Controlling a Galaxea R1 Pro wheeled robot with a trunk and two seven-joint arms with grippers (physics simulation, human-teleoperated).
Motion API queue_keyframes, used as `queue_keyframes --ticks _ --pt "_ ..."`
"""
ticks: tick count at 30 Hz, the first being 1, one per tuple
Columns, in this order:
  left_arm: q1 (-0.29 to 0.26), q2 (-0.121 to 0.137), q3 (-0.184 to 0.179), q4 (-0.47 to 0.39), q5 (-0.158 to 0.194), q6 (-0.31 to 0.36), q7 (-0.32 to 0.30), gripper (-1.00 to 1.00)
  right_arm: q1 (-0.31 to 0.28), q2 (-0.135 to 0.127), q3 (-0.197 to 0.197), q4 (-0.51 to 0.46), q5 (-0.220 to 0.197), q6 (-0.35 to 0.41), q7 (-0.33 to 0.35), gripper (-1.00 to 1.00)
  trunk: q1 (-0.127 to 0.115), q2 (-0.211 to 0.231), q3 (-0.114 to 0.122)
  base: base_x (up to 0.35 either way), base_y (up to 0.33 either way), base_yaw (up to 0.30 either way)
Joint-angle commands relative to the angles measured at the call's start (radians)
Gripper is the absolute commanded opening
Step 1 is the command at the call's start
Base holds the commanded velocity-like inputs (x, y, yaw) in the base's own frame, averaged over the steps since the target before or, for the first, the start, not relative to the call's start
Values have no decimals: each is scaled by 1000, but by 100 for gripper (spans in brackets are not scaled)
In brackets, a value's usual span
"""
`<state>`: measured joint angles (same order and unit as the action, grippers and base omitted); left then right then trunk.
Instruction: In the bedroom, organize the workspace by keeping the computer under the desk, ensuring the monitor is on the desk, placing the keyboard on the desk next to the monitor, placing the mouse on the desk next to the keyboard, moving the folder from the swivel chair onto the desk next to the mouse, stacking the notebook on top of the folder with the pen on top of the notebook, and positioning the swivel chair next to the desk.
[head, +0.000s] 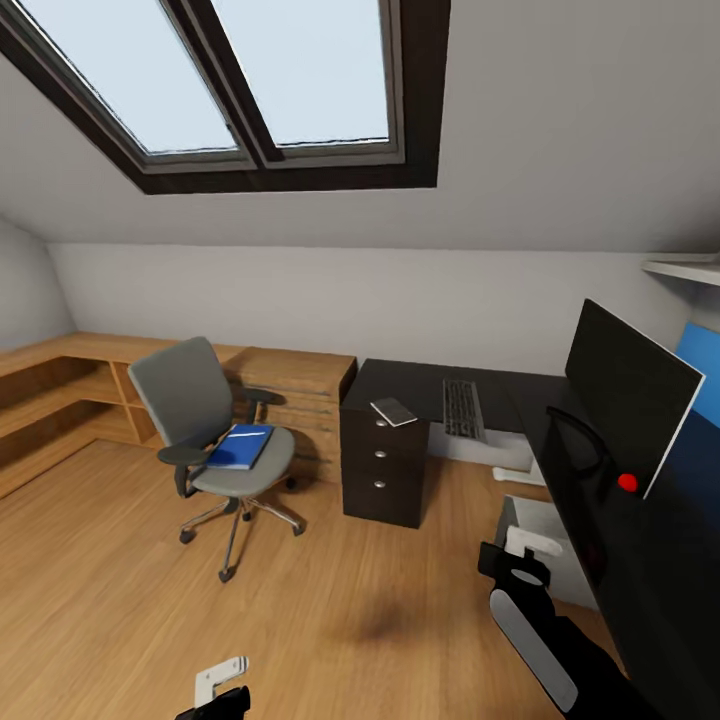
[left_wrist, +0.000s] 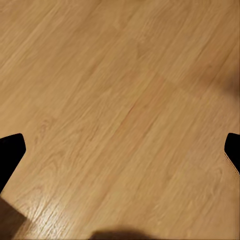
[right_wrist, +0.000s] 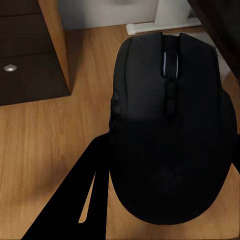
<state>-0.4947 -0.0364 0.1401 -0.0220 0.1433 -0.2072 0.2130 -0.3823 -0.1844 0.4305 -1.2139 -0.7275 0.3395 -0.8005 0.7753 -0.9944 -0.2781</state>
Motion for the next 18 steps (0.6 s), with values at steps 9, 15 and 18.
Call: queue_keyframes --ticks 9,15,18 --pt "-1 0 3 0 7 -3 0 100 -1 0 9 -11 -6 3 -6 -100 1 -1 -1 324 0 0" --pt "2 -6 -1 0 3 -9 -6 100 -1 0 11 -12 -4 -2 -8 -100 1 -1 -1 190 0 118" --pt "2 -6 -2 0 3 -11 -6 100 -1 0 11 -12 -4 -2 -8 -100 1 -1 0 20 0 197"
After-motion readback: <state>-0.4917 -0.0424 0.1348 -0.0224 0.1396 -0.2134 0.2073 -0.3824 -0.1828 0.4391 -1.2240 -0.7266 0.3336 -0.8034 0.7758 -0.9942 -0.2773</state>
